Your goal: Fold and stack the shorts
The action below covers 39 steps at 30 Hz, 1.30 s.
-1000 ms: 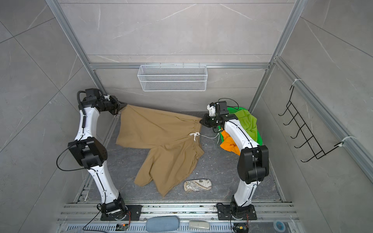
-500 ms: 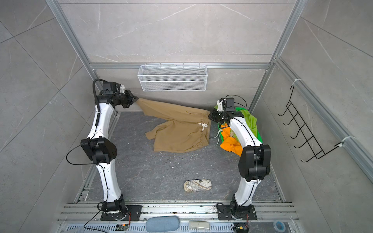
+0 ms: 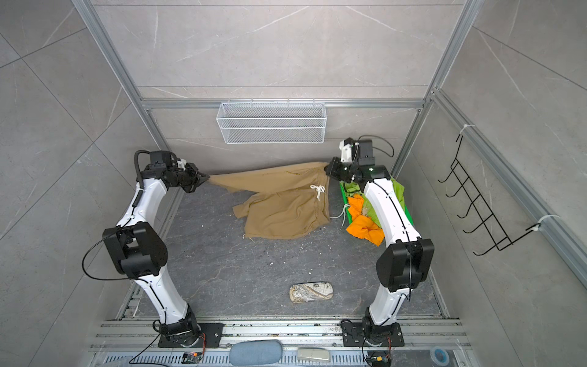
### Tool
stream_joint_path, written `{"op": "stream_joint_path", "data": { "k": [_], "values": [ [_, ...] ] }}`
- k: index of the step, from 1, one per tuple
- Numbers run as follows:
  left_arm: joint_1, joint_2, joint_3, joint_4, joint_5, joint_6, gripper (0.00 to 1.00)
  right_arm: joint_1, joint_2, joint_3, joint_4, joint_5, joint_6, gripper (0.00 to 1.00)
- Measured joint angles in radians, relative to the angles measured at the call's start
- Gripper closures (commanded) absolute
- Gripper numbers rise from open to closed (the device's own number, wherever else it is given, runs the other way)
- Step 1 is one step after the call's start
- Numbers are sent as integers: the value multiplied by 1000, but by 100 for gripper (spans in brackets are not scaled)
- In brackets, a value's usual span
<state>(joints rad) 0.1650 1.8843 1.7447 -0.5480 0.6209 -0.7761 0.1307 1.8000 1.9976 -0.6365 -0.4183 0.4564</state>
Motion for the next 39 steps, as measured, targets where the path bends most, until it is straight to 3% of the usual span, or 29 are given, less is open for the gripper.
{"op": "stream_joint_path", "data": {
  "k": [4, 6, 7, 9, 11, 15, 17, 19, 21, 23, 29, 34, 39],
  "values": [
    [-88, -126, -249, 150, 26, -83, 100, 29, 109, 392, -84, 35, 8, 100],
    [-154, -200, -404, 227, 20, -126, 100, 83, 224, 669, -143, 71, 2, 100],
    [-180, -229, -466, 250, 20, -142, 96, 112, 269, 765, -160, 81, 1, 100],
    [-191, -293, -595, 278, 29, -167, 74, 197, 356, 915, -201, 95, -9, 100],
    [-130, -354, -693, 290, 35, -195, 61, 284, 405, 937, -239, 106, -27, 100],
    [124, -484, -794, 284, 14, -227, 45, 454, 475, 771, -293, 138, -81, 100],
    [191, -534, -786, 279, 0, -222, 43, 523, 514, 663, -310, 139, -94, 100],
    [198, -568, -760, 264, 0, -209, 42, 582, 553, 558, -323, 138, -103, 100],
    [187, -581, -734, 262, 5, -199, 34, 624, 582, 485, -341, 134, -111, 100],
    [175, -580, -721, 267, 10, -187, 1, 655, 595, 430, -352, 127, -114, 100],
    [63, -542, -686, 233, -14, -146, 1, 660, 516, 269, -340, 108, -133, 57],
    [-98, -472, -575, 172, -64, -63, 1, 566, 225, -79, -221, 105, -107, 22],
    [-249, -386, -453, 92, -128, 24, 1, 360, -58, -449, -47, 100, -34, 13]
  ]
}}
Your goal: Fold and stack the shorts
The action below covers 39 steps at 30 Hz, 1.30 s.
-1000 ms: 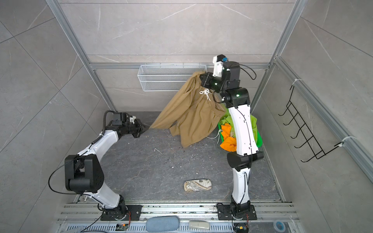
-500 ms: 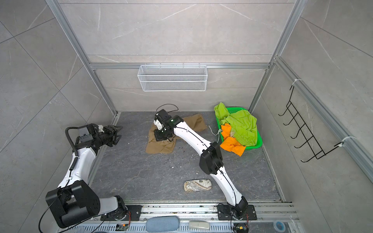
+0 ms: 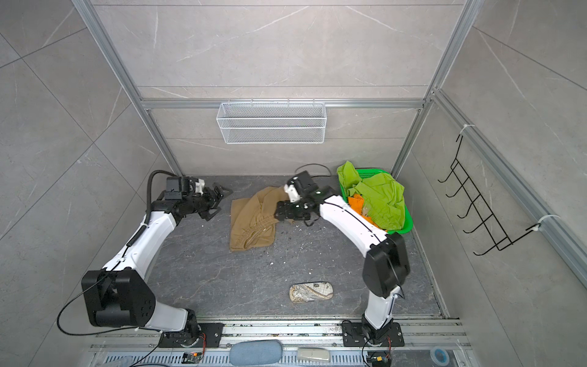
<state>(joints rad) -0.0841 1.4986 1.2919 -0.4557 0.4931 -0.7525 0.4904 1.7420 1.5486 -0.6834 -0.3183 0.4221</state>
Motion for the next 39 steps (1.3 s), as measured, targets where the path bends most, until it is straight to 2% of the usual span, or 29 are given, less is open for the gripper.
{"op": "stream_joint_path", "data": {
  "k": [3, 7, 10, 15, 21, 23, 28, 32, 36, 39],
  "values": [
    [-76, 51, 39, -20, -27, 23, 1, -90, -4, -84, 67, 8, 33, 13],
    [-164, 120, 39, -37, -48, 23, 0, -92, 106, -86, 151, 1, 58, 22],
    [-204, 147, -7, -32, -48, 16, 1, -83, 237, -20, 182, -15, 74, 28],
    [-201, 148, -106, -39, -54, 12, 1, -84, 401, 112, 211, -27, 84, 35],
    [-198, 162, -146, -29, -57, 11, 1, -85, 488, 210, 225, -25, 89, 45],
    [-199, 179, -154, -20, -57, 11, 1, -85, 502, 219, 227, -18, 89, 53],
    [-211, 253, -161, 0, -58, 11, 1, -97, 521, 221, 227, -6, 90, 83],
    [-242, 314, -148, 10, -66, 11, 0, -122, 502, 193, 237, -6, 82, 98],
    [-281, 367, -69, 6, -69, 8, 0, -155, 411, 95, 230, 11, 71, 100],
    [-298, 414, 18, 2, -70, 9, 1, -185, 290, 36, 197, 46, 52, 100]
  ]
}}
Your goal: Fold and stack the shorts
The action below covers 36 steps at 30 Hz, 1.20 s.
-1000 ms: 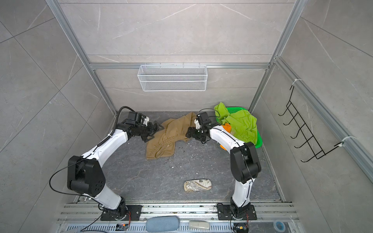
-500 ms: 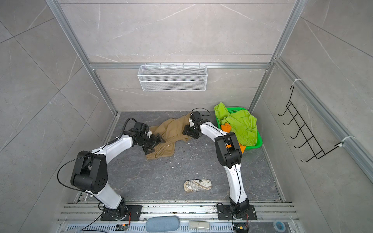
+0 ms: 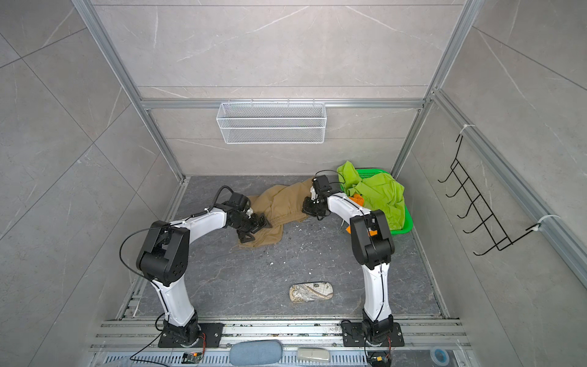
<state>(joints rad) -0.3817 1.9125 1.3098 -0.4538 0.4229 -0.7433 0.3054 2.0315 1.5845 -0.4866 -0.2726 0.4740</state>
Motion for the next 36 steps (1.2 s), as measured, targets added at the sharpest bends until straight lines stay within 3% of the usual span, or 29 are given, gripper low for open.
{"op": "stream_joint_path", "data": {
  "k": [5, 8, 10, 13, 16, 19, 23, 29, 36],
  "values": [
    [8, 49, 170, -56, -3, 18, 1, 11, -250, -29, -41, 61, 4, 100],
    [64, 30, 216, -46, 34, 10, 1, 121, -358, -26, -25, 120, 44, 100],
    [138, -19, 171, 6, 79, -28, 1, 226, -367, -26, 20, 138, 96, 100],
    [293, -144, 37, 66, 129, -97, 1, 372, -270, -18, 121, 135, 204, 100],
    [415, -262, -66, 89, 143, -149, 1, 475, -51, 55, 194, 124, 309, 100],
    [431, -369, -165, 127, 196, -198, 1, 533, 187, 179, 202, 103, 384, 100],
    [431, -455, -303, 182, 256, -264, 1, 554, 360, 298, 187, 66, 448, 99],
    [450, -505, -471, 257, 288, -369, 1, 537, 361, 376, 149, 46, 441, 70],
    [424, -559, -610, 414, 284, -534, 3, 482, 129, 257, 109, 73, 359, 37]
  ]
}}
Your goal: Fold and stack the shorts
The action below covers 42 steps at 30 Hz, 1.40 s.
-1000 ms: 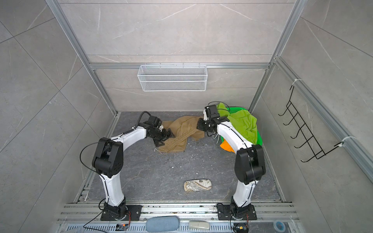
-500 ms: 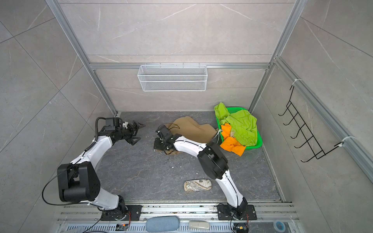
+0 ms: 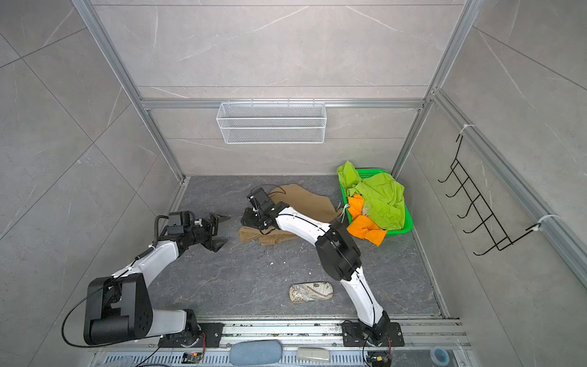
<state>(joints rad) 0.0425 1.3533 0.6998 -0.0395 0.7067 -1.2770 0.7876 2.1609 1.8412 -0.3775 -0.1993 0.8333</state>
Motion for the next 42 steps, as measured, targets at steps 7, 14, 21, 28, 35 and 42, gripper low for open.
{"op": "stream_joint_path", "data": {
  "k": [7, 14, 21, 28, 35, 42],
  "values": [
    [-79, 60, 116, -80, -63, 127, 8, -82, -294, -267, 0, 57, -93, 9],
    [-101, 95, 146, -177, -177, 391, 20, -242, -488, -535, -9, 53, -143, 1],
    [-277, 126, 138, -235, -353, 577, 23, -336, -539, -668, 0, 3, -154, 1],
    [-291, 196, 137, -235, -531, 665, 44, -357, -540, -697, 37, -68, -154, 1],
    [-319, 275, 142, -172, -613, 722, 44, -388, -551, -717, 55, -113, -153, 1],
    [-348, 329, 169, -94, -645, 750, 50, -391, -562, -739, 69, -138, -153, 1]
  ]
}}
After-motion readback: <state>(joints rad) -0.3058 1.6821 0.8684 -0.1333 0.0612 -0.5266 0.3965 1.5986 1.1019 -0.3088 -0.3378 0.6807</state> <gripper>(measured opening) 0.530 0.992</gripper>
